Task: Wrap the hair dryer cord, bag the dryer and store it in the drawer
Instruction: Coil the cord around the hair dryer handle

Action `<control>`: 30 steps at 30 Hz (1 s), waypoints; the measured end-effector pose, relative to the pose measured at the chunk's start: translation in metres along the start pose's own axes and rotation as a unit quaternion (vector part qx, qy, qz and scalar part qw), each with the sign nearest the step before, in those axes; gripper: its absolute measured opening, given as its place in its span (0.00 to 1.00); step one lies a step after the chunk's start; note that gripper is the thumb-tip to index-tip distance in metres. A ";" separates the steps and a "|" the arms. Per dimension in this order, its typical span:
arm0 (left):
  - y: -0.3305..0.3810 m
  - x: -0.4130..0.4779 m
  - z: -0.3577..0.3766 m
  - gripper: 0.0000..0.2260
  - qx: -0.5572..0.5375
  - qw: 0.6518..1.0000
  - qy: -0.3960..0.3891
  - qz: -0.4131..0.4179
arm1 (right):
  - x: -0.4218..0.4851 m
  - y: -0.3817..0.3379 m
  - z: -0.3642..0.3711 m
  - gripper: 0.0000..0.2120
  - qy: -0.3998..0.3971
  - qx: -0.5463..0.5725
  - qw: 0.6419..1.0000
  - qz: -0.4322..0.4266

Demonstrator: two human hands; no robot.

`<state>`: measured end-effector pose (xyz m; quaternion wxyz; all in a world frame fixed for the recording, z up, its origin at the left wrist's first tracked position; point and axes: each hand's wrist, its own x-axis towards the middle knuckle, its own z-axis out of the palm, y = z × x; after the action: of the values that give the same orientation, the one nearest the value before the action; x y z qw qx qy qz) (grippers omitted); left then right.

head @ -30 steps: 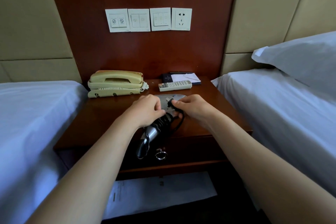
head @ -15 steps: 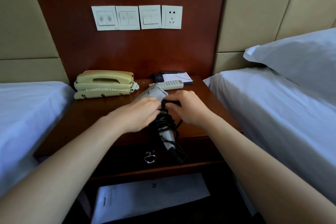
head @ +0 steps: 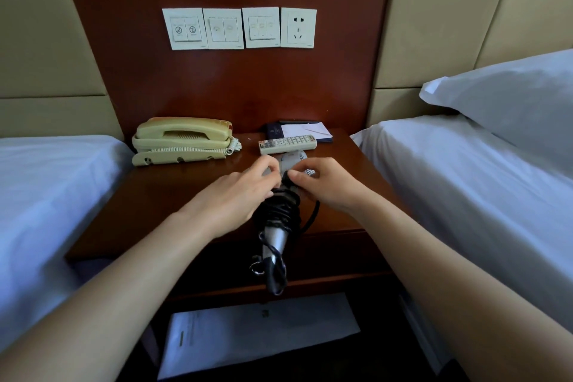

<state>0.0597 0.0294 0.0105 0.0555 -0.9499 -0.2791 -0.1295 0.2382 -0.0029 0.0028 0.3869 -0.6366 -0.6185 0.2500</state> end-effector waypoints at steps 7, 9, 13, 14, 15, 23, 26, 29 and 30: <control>-0.006 0.001 0.005 0.08 0.047 0.999 0.016 -0.006 | -0.005 -0.011 -0.009 0.08 0.022 0.181 0.977 0.109; -0.004 0.003 0.008 0.09 0.058 0.998 0.020 0.002 | -0.003 -0.009 -0.011 0.07 0.044 0.106 0.991 0.072; 0.002 0.003 0.010 0.09 0.077 0.995 0.039 0.044 | 0.002 -0.002 -0.014 0.10 0.089 -0.106 0.990 0.027; 0.002 0.002 0.009 0.08 0.074 0.995 0.050 0.050 | 0.001 -0.003 -0.015 0.10 0.091 -0.128 0.988 0.011; 0.001 0.001 0.008 0.08 0.068 0.994 0.062 0.058 | 0.000 -0.005 -0.015 0.09 0.089 -0.146 0.985 -0.007; -0.005 -0.005 0.005 0.05 0.051 0.991 0.072 0.102 | -0.013 -0.013 -0.019 0.10 -0.021 -0.277 0.955 -0.109; -0.009 -0.010 0.003 0.06 0.042 0.990 0.072 0.115 | -0.010 -0.005 -0.020 0.07 -0.069 -0.245 0.960 -0.114; -0.009 -0.011 0.002 0.06 0.023 0.993 0.062 0.094 | -0.005 0.001 -0.016 0.07 -0.098 -0.190 0.969 -0.124; -0.009 -0.011 0.002 0.06 0.006 0.994 0.064 0.087 | -0.003 0.001 -0.016 0.07 -0.105 -0.170 0.972 -0.127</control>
<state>0.0466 0.0312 0.0058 0.0903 -0.9600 -0.1919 -0.1829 0.2513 -0.0090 0.0106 0.2349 -0.5796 -0.7647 0.1557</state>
